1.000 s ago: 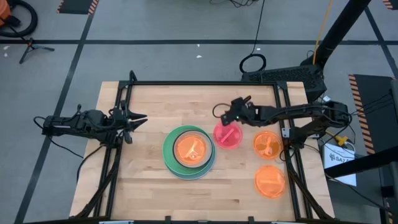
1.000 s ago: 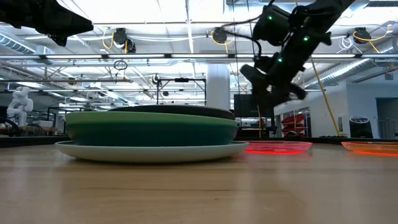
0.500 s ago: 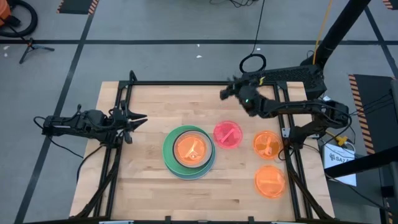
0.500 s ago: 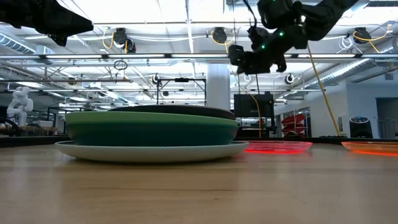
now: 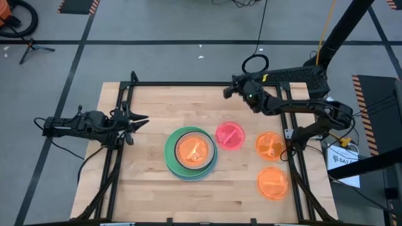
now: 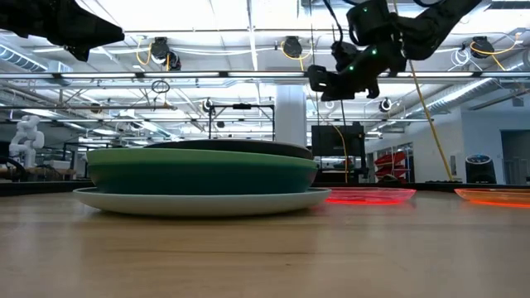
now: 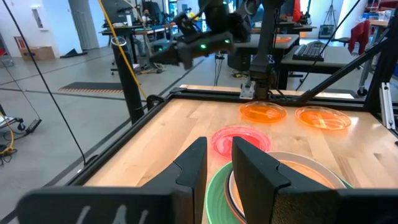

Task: Stack plastic plates
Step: Stack the transparent pink plate on top of the transparent orange plate

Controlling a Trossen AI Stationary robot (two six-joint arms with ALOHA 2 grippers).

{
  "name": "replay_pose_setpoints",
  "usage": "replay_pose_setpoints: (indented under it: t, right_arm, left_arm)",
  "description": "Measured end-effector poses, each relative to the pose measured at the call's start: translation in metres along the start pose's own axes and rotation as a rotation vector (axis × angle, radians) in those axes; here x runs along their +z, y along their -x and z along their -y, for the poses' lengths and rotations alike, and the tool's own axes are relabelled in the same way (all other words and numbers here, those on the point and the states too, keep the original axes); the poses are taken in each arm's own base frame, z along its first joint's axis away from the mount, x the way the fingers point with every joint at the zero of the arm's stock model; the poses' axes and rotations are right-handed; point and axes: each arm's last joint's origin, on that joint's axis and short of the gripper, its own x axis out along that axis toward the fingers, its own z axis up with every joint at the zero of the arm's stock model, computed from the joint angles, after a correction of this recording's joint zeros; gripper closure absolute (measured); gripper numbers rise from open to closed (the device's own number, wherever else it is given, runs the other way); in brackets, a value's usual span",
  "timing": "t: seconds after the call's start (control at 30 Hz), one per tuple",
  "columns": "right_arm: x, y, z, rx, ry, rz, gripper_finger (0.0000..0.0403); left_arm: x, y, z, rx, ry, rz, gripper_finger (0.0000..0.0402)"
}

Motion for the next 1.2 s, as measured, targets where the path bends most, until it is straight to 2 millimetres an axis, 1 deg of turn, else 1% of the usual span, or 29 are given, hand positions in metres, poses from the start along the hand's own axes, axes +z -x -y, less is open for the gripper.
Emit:
replay_pose_setpoints:
  t: [0.2, 0.33, 0.63, 0.73, 0.93, 1.2]
  right_arm:
    - [-0.013, 0.02, -0.025, 0.096, -0.004, -0.081, 0.0401]
    - [-0.025, 0.035, -0.037, 0.139, -0.01, -0.174, 0.0401]
    - [-0.052, 0.061, -0.051, 0.148, -0.073, -0.368, 0.0401]
    - [-0.064, 0.062, -0.055, 0.135, -0.082, -0.42, 0.0402]
    - [-0.084, 0.055, -0.059, 0.109, -0.06, -0.481, 0.0402]
    - [-0.083, 0.051, -0.056, 0.095, -0.069, -0.478, 0.0402]
  left_arm:
    - [0.0, 0.0, 0.0, 0.0, 0.0, 0.0, 0.0319]
    - [0.0, 0.0, 0.0, 0.0, 0.005, 0.0, 0.0319]
    - [0.0, 0.0, 0.0, 0.0, 0.006, 0.0, 0.0319]
    - [0.0, 0.0, 0.0, 0.0, 0.006, 0.0, 0.0319]
    - [0.0, 0.0, 0.0, 0.0, 0.006, 0.0, 0.0319]
    - [0.0, 0.0, 0.0, 0.0, 0.006, -0.001, 0.0319]
